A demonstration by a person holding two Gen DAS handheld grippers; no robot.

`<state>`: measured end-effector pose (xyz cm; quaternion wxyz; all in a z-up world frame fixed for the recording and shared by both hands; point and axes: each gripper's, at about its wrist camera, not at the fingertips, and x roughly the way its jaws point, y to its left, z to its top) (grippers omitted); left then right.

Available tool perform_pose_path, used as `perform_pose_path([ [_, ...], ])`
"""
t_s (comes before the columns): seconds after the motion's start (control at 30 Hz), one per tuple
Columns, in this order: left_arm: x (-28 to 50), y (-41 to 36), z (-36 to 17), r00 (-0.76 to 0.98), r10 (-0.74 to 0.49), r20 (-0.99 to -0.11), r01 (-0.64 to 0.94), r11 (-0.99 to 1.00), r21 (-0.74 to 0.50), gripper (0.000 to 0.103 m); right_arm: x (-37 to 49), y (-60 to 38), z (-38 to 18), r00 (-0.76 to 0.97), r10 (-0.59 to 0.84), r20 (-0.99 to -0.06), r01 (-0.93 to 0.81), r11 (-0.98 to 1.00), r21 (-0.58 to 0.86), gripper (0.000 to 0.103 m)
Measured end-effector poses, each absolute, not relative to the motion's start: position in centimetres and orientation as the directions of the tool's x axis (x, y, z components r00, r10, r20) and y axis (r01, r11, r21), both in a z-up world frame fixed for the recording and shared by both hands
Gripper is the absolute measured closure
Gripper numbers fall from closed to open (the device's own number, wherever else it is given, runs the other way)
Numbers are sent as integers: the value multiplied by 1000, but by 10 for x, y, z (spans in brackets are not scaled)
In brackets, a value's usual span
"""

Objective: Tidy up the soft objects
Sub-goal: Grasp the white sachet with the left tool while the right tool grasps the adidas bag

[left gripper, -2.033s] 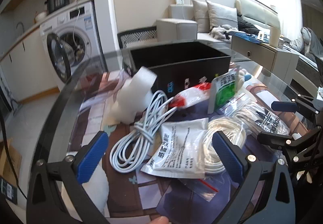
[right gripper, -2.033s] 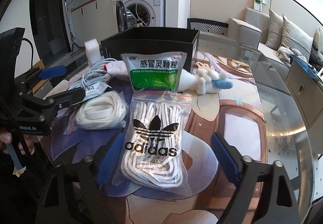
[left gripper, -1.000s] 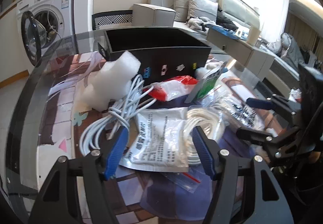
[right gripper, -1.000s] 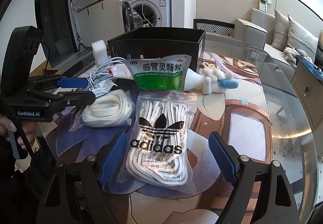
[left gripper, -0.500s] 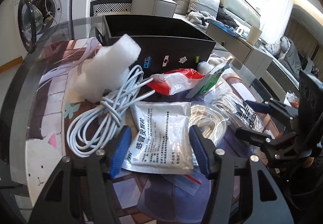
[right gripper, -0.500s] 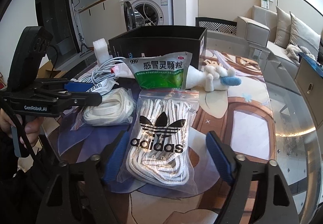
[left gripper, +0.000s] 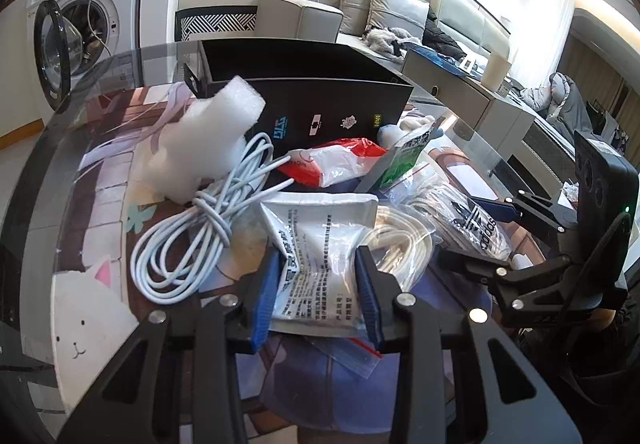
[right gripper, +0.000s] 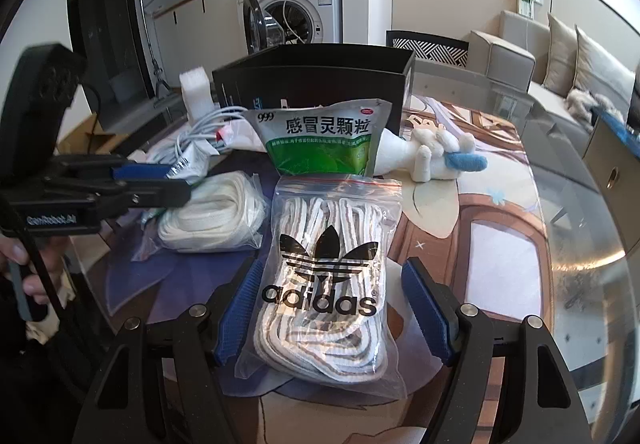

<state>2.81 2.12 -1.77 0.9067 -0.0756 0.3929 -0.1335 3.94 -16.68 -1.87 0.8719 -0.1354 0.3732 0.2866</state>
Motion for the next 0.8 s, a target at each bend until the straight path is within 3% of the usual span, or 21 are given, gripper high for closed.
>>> perform_pose_path([
  [0.03, 26, 21, -18, 657, -302, -691, 184, 953, -241, 68, 39, -167, -19, 557, 401, -727, -601, 799, -20, 35],
  [0.1, 23, 21, -17, 661, -300, -687, 185, 953, -239, 68, 39, -168, -18, 565, 395, -725, -593, 805, -23, 49],
  [0.2, 19, 22, -13, 671, -303, -677, 187, 952, -242, 68, 38, -172, -18, 565, 400, -721, -587, 810, -11, 54],
  [0.8, -5, 25, 28, 765, -257, -590, 182, 966, -185, 68, 7, -202, 29, 655, 437, -617, -575, 817, -32, 58],
])
